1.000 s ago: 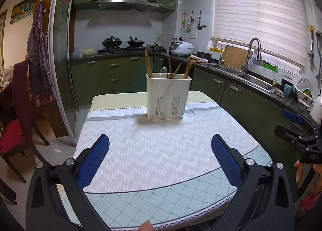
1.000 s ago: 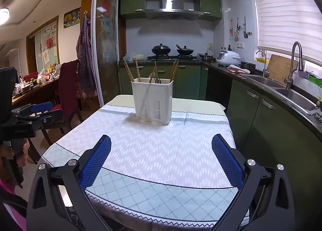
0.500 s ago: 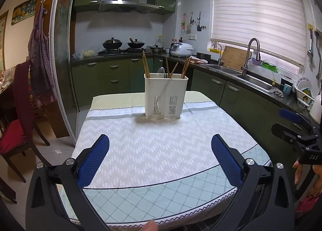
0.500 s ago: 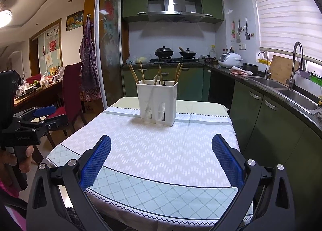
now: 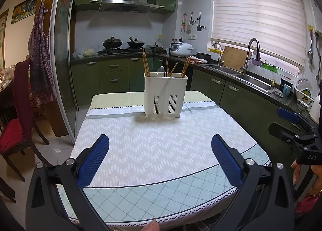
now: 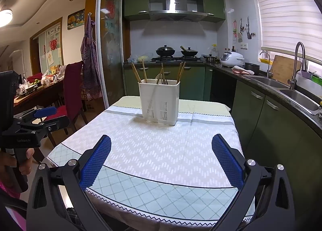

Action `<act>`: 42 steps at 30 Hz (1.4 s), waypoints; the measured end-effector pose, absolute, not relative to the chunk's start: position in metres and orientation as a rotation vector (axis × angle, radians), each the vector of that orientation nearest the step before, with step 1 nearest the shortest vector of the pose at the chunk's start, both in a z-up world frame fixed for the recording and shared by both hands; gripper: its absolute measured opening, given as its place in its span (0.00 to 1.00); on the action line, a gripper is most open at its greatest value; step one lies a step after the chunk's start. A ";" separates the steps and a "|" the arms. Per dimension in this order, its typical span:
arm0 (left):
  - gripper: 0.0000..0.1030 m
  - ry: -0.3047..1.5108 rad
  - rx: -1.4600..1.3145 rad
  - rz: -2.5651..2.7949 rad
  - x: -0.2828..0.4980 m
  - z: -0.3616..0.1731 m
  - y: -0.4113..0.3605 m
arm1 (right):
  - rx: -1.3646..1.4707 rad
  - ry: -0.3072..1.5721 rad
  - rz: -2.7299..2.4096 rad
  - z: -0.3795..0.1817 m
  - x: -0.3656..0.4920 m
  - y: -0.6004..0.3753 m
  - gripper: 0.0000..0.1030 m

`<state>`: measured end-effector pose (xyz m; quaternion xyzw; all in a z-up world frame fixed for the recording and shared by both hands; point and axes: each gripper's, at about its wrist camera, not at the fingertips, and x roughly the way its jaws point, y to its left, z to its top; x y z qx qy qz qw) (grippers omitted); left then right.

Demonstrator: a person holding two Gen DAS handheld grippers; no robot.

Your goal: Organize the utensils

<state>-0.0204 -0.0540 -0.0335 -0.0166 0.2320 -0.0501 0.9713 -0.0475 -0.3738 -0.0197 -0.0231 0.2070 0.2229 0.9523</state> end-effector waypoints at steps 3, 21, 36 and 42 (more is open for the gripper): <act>0.94 0.468 -0.034 -0.100 -0.021 -0.033 -0.055 | -0.048 0.419 0.452 -0.020 -0.048 -0.374 0.96; 0.94 0.463 -0.024 -0.076 -0.023 -0.032 -0.056 | -0.049 0.422 0.456 -0.020 -0.045 -0.372 0.96; 0.94 0.482 -0.017 -0.078 -0.019 -0.035 -0.058 | -0.049 0.429 0.457 -0.026 -0.040 -0.368 0.96; 0.94 0.487 -0.022 -0.084 -0.019 -0.036 -0.057 | -0.053 0.431 0.457 -0.027 -0.041 -0.367 0.96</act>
